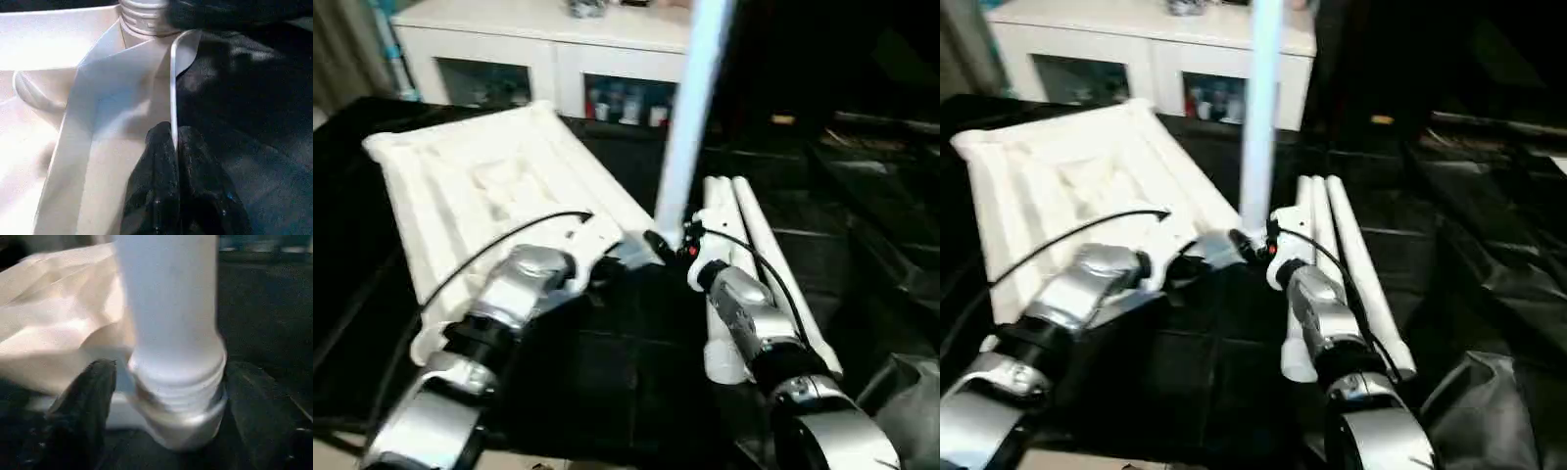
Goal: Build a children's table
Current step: Rotate leg to tighten
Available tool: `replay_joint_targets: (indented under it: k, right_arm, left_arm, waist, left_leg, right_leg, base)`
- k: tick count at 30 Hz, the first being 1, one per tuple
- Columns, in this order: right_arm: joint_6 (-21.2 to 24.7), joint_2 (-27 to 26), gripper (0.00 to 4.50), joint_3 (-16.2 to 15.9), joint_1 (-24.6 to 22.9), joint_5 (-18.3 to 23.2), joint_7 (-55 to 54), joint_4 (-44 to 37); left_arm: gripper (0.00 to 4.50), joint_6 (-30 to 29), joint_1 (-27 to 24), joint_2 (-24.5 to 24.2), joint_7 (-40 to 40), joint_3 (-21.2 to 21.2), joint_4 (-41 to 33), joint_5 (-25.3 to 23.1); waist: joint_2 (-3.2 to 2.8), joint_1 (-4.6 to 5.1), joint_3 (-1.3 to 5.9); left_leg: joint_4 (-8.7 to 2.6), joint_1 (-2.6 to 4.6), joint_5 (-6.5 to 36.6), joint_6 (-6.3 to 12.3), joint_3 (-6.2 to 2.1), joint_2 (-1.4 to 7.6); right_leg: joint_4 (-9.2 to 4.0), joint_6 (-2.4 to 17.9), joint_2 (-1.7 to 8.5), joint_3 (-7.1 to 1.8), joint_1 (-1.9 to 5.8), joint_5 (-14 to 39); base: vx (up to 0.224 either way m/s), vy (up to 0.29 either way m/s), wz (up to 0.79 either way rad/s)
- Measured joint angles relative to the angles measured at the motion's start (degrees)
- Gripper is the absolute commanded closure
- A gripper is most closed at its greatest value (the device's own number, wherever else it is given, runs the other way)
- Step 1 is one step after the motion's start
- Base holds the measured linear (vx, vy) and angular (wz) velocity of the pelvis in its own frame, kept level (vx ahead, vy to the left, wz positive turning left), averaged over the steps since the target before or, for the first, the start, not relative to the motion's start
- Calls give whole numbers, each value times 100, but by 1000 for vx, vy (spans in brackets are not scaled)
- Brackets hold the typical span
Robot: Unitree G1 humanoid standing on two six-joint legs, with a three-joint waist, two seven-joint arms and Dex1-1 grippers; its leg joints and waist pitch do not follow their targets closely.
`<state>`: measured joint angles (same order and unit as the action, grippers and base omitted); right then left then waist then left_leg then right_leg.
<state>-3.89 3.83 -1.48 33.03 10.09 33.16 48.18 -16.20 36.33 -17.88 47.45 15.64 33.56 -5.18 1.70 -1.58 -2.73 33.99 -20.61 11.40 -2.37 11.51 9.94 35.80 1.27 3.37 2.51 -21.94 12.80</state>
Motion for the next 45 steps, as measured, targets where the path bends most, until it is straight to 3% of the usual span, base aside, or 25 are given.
replay_joint_targets:
  k: [5, 10, 14, 20, 21, 25, 31, 37, 40, 45]
  right_arm:
    - [37, 546, 59, -304, -253, 2, 1202, -462]
    - [108, 999, 59, -470, -388, 29, 2245, -800]
    - [93, 995, 59, -637, -387, 31, 2495, -926]
    - [76, 1003, 59, -795, -429, 27, 2762, -1002]
    - [89, 1002, 84, -795, -429, 28, 2837, -1006]
    - [105, 1002, 97, -794, -429, 32, 2950, -1006]
    - [144, 1018, 167, -794, -429, 63, 2979, -1006]
    - [196, 956, 178, -776, -440, 59, 2854, -1003]
    - [172, 765, 178, -688, -445, -9, 2319, -898]
    - [205, 315, 178, -332, -354, -128, 790, -502]
  left_arm:
    - [450, 341, -219, -420, 596, -1, -272, 80]
    - [450, 648, -651, -1071, 1694, 57, -840, 427]
    - [450, 664, -744, -1133, 2041, 106, -1034, 509]
    - [450, 738, -809, -1200, 2195, 149, -1095, 544]
    - [450, 741, -822, -1213, 2196, 147, -1109, 551]
    - [450, 740, -864, -1233, 2216, 138, -1179, 556]
    - [450, 738, -885, -1246, 2242, 134, -1214, 556]
    - [450, 732, -895, -1250, 2218, 124, -1204, 549]
    - [450, 645, -832, -1149, 1962, 98, -1071, 482]
    - [450, 287, -472, -534, 1091, 94, -544, 235]
  waist:
    - [-9, -15, -2]
    - [-8, -33, -2]
    - [-7, -100, -3]
    - [-3, -115, -5]
    - [-3, -112, -4]
    - [-3, -112, -4]
    - [-2, -122, -5]
    - [3, -116, -1]
    - [7, -75, 1]
    - [5, -35, 1]
  left_leg:
    - [-20, -8, 0, 0, -2, 2]
    - [-27, -66, -11, 33, -1, 4]
    - [-8, -82, -12, 35, 5, 5]
    - [4, -74, -10, 28, 8, 4]
    - [4, -74, -6, 21, 8, 4]
    - [4, -76, -13, 33, 8, 5]
    - [5, -78, -13, 34, 9, 5]
    - [11, -74, -14, 34, 8, 5]
    - [16, -53, -14, 27, 8, 6]
    - [15, 33, 0, -2, 6, 5]
  right_leg:
    - [-10, -19, -3, 5, -12, 13]
    - [-21, -14, -5, 7, -63, 17]
    - [-11, -12, -1, 2, -73, 16]
    - [0, -9, 2, -4, -64, 13]
    - [1, -9, 2, -4, -64, 13]
    - [2, -9, 2, -3, -67, 13]
    - [4, -9, 2, -3, -69, 13]
    - [12, -9, 2, -3, -68, 13]
    - [24, -8, 2, -7, -51, 12]
    - [22, -13, 2, -12, 22, 15]
  base:
    - [0, 0, 0]
    - [0, 0, 0]
    - [0, 0, 0]
    - [0, 0, 0]
    - [0, 0, 0]
    - [0, 0, 0]
    - [0, 0, 0]
    - [0, 0, 0]
    - [0, 0, 0]
    - [0, 0, 0]
